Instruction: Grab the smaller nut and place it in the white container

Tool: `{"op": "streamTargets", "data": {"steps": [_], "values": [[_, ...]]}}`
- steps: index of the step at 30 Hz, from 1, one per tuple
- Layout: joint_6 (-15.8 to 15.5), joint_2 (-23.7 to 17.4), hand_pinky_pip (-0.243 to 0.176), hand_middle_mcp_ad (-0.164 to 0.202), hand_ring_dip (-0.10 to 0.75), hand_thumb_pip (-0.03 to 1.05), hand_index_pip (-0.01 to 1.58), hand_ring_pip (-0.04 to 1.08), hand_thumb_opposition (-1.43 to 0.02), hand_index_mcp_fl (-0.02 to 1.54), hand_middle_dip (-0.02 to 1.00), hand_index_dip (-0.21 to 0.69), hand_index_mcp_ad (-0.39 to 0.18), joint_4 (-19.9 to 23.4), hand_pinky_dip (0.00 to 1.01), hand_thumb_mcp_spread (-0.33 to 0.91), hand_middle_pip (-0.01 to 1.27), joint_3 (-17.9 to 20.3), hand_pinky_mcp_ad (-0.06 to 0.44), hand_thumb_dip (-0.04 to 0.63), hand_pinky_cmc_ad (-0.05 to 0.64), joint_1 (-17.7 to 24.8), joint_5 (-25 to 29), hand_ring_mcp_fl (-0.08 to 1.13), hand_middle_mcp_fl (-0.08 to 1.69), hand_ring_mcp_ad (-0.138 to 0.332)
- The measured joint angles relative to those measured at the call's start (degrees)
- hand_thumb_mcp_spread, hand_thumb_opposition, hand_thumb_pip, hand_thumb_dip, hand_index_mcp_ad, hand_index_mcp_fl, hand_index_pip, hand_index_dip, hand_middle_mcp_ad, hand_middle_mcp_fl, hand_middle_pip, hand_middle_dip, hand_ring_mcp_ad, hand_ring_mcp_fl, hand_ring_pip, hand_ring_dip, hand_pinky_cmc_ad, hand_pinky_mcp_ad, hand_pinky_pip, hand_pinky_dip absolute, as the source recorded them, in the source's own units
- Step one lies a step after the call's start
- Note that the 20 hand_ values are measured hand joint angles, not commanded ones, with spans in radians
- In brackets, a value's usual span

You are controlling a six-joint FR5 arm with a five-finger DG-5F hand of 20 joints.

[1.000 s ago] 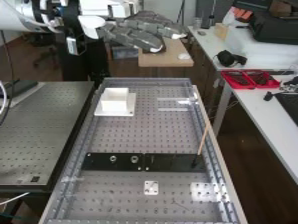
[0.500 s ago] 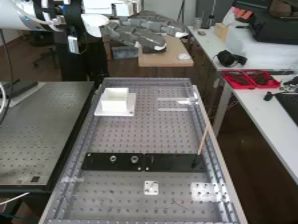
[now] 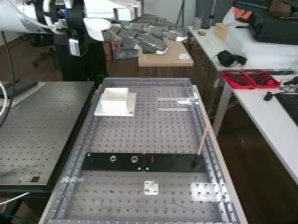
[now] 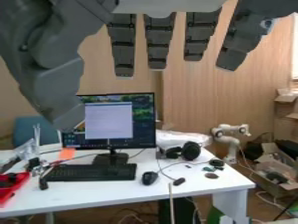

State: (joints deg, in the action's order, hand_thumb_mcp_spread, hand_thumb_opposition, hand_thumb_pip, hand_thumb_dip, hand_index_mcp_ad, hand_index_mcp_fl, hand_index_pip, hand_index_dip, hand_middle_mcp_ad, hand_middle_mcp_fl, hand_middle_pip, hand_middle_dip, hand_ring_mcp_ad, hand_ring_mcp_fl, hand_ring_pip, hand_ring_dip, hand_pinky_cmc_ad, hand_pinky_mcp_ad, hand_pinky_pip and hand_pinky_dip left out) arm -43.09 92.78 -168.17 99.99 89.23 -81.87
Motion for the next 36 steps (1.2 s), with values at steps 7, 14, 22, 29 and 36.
{"op": "streamTargets", "data": {"steps": [7, 14, 22, 29, 36], "values": [[0.6, 0.6, -0.063, 0.045, 0.093, 0.76, 0.31, 0.08, -0.76, 0.11, 0.24, 0.187, -0.098, 0.4, 0.21, 0.22, 0.14, 0.4, 0.265, 0.204, 0.309, -0.9, -1.8, 0.00, 0.05, 0.157], [-0.3, -0.1, -0.063, 0.052, 0.093, 0.75, 0.28, 0.08, -0.76, 0.10, 0.24, 0.188, -0.089, 1.2, 0.21, 0.22, 0.14, 1.3, 0.264, 0.204, 0.309, -1.8, -3.0, 0.00, 0.05, 0.157], [-1.0, -1.1, -0.063, 0.052, 0.094, 0.75, 0.27, 0.08, -0.76, 0.11, 0.24, 0.180, -0.089, 1.8, 0.21, 0.22, 0.14, 2.3, 0.265, 0.204, 0.309, -1.9, -3.5, 0.00, 0.05, 0.157], [-0.9, -1.4, -0.063, 0.052, 0.094, 0.75, 0.17, 0.08, -0.76, 0.10, 0.24, 0.201, -0.091, 2.1, 0.21, 0.22, 0.14, 2.7, 0.265, 0.204, 0.309, -2.1, -3.6, 0.00, 0.05, 0.157], [-0.5, -1.4, -0.061, 0.052, 0.094, 0.75, 0.11, 0.08, -0.76, 0.10, 0.24, 0.213, -0.089, 2.3, 0.21, 0.22, 0.14, 2.7, 0.264, 0.204, 0.309, -2.3, -3.7, 0.00, 0.05, 0.157]]}}
